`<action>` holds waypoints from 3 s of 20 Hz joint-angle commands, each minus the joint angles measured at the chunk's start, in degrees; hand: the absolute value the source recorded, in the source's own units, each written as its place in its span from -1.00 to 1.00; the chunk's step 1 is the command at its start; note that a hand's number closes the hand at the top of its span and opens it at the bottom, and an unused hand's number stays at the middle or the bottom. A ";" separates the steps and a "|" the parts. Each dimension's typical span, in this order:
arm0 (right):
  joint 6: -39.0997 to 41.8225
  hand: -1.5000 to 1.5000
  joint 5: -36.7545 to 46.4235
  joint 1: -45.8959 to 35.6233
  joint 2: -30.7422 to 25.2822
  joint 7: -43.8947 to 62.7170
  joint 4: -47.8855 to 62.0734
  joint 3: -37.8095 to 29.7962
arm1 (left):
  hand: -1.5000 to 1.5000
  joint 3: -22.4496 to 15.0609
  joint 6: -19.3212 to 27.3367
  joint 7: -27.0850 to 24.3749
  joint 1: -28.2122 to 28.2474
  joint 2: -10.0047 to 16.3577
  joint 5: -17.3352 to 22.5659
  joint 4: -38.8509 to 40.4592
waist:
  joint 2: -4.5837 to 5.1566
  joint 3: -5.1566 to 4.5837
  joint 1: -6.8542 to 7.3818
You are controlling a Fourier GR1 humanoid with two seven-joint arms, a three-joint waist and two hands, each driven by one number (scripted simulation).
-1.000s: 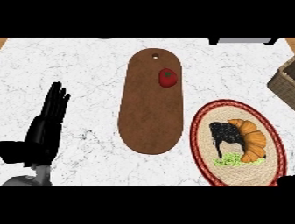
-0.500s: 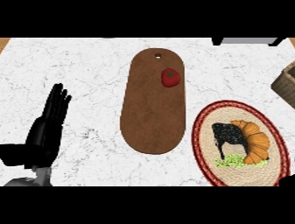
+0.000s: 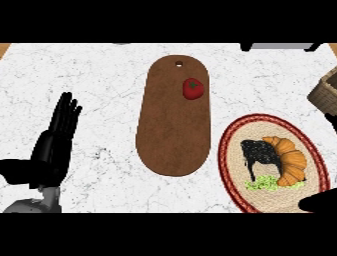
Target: Pick the croissant from the placemat and place it in the basket
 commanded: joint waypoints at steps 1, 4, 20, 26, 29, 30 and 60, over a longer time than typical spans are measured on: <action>0.37 -1.00 4.64 -1.21 6.28 5.77 2.41 1.55 | 0.00 2.55 -2.47 -1.25 -0.41 -0.04 1.41 1.17 | 0.03 0.01 0.10; 0.03 -1.00 9.27 1.03 9.29 5.81 1.58 3.63 | 0.00 1.69 -1.12 0.31 2.90 0.06 -0.58 -2.37 | -0.08 0.02 0.09; 3.37 -1.00 19.96 -0.62 21.22 -2.52 16.32 0.30 | 0.00 2.63 -2.77 0.13 -3.49 -4.54 -3.58 4.29 | 0.10 0.02 -0.14; 9.88 -1.00 18.72 -1.97 23.29 -4.32 17.47 -5.47 | 0.00 5.77 -6.54 -1.84 2.28 -3.28 -2.29 0.45 | 0.01 0.02 0.02; 6.39 -1.00 24.05 0.62 27.70 -5.73 19.72 -2.69 | 0.00 4.96 -6.66 2.50 3.29 -2.88 -3.32 -3.10 | -0.02 0.04 0.03; 5.63 -1.00 20.65 4.26 24.13 -12.62 22.62 -6.55 | 0.00 4.74 -6.41 1.77 6.63 -2.39 -3.37 -7.12 | -0.06 0.06 0.07; 14.56 1.00 31.62 2.39 32.63 -28.62 33.62 -13.33 | 0.00 8.45 -9.88 -1.81 2.95 -9.80 -8.43 1.43 | 0.06 0.03 -0.06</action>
